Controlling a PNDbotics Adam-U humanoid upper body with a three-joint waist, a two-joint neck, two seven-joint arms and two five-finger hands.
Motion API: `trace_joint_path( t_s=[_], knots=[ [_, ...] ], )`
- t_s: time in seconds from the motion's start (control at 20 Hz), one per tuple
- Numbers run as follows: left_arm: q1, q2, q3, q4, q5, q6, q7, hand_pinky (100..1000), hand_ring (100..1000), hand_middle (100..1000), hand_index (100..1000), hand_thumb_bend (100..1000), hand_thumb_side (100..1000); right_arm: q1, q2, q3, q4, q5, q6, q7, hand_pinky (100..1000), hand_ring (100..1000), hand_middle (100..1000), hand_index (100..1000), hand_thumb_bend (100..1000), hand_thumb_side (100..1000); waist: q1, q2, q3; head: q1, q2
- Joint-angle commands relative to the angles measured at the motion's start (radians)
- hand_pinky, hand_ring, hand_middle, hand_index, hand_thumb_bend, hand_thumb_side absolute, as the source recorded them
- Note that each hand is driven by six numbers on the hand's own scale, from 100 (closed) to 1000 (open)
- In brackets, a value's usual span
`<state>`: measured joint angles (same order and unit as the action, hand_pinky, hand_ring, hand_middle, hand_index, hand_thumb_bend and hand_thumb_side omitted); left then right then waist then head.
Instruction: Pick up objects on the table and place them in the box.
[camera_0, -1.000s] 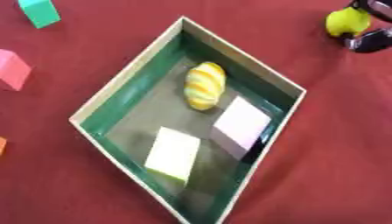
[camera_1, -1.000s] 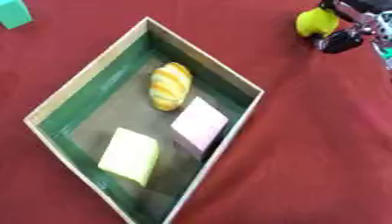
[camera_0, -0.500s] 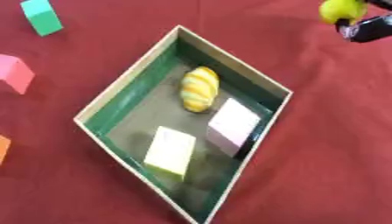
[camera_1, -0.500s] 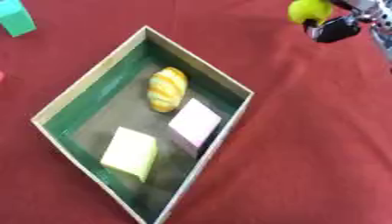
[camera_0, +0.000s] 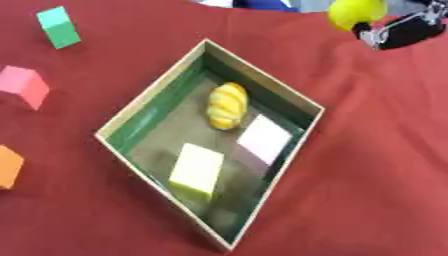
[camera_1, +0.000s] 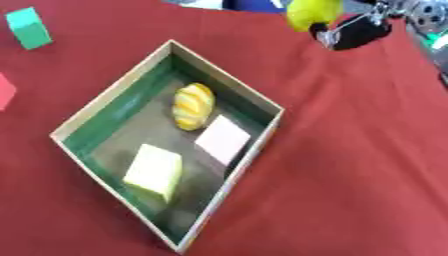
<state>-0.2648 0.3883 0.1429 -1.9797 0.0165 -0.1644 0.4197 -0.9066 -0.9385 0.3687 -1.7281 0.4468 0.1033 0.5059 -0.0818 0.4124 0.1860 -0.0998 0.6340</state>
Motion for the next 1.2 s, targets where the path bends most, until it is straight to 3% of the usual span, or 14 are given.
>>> trace_joint_path(
  t_s=[0.05,0.3,0.65,0.9,1.05,1.2],
  knots=[
    [-0.01,0.028,0.004,-0.02,-0.004,-0.001,-0.006,741,572,571,795,104,338,-0.033,-0.03,0.043,-0.122,-0.028,0.022,0.05,824,750,594,728,100,116,0.006,-0.036,0.004,-0.004,0.014],
    [-0.015,0.027,0.0,-0.02,-0.005,0.0,-0.012,741,574,572,795,114,330,-0.105,0.043,0.143,-0.181,-0.041,0.058,0.134,825,764,609,740,100,125,0.007,-0.065,0.008,-0.011,0.032],
    [-0.016,0.024,-0.002,-0.02,-0.006,0.001,-0.016,742,575,573,795,121,322,-0.153,0.164,0.238,-0.091,0.003,0.071,0.182,829,801,653,785,122,116,0.016,-0.085,0.026,-0.023,0.046],
    [-0.018,0.022,-0.002,-0.02,-0.006,0.0,-0.017,741,575,573,795,123,319,-0.156,0.213,0.269,-0.015,0.034,0.048,0.191,839,835,699,831,150,117,0.022,-0.087,0.028,-0.024,0.051],
    [-0.02,0.021,-0.003,-0.02,-0.005,0.002,-0.019,741,575,573,795,124,321,-0.155,0.224,0.273,0.015,0.039,0.02,0.199,868,895,778,856,178,100,0.025,-0.085,0.026,-0.022,0.054],
    [-0.02,0.021,-0.003,-0.02,-0.005,0.004,-0.02,741,575,573,794,127,320,-0.161,0.229,0.253,0.046,0.006,-0.029,0.216,906,950,805,893,176,191,0.026,-0.086,0.022,-0.019,0.062]
  ],
)
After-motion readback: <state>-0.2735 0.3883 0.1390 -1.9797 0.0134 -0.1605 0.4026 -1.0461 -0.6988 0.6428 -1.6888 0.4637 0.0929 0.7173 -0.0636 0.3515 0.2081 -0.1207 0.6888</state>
